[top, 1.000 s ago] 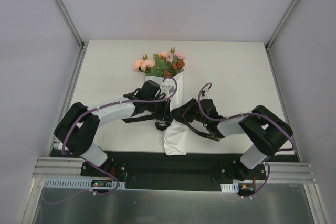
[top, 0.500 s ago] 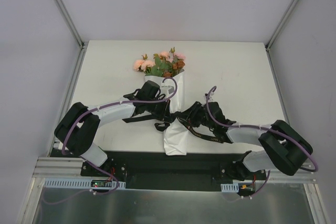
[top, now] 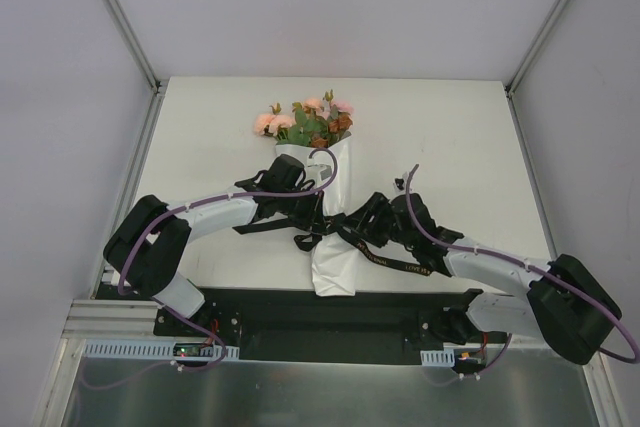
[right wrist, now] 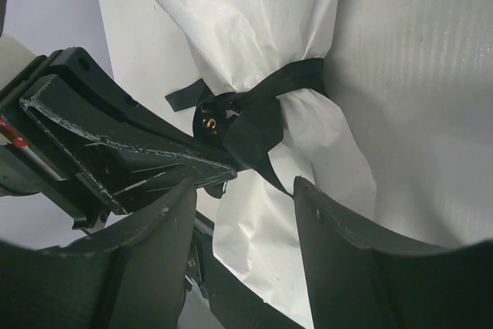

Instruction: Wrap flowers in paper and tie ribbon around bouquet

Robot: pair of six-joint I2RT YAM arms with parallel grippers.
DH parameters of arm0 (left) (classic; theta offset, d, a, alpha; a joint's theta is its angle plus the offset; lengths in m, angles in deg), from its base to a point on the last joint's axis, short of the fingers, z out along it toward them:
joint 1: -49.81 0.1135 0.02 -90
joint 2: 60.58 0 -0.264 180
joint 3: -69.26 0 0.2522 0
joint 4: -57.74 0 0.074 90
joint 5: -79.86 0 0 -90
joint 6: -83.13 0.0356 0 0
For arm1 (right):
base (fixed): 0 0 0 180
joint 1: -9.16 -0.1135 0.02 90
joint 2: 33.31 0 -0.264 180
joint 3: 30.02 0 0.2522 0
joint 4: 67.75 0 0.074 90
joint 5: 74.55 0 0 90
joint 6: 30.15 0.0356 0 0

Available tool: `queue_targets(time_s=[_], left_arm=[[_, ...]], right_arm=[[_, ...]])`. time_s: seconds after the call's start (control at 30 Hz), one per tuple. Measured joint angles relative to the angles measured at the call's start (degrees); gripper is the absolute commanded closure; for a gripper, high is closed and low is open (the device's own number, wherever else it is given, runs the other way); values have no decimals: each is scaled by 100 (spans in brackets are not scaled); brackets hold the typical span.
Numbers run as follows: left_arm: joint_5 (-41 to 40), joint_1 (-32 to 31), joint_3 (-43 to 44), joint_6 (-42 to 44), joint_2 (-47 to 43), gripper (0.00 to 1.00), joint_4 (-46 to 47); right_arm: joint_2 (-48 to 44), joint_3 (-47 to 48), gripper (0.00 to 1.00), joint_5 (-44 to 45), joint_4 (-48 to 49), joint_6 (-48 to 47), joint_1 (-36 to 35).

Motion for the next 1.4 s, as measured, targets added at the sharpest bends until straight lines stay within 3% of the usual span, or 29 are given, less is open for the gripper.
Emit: queue_targets(time_s=[0.27,0.47,0.6,0.83,1.0,1.4], left_arm=[[44,0,-4,-22,-22,100,-2],[-20,0,-4,-116,-557,84,-173],[-157,0,269,-118,-866,86,-505],[-385,15,1080,-17,-706,87,-1058],[-459,28,1147,37,-479,84,-1270],[-564,129,2120,656,695,76,-1985]], right_arm=[[219,105,43,-44,-4,175,-114],[264,262,44,-44,-26,-118,-90],[345,337,45,-68,70,-413,-83],[476,463,45,-505,31,-1775,-103],[190,466,44,-697,-308,-2771,-155],[271,761,56,-1093,-1056,-4280,-354]])
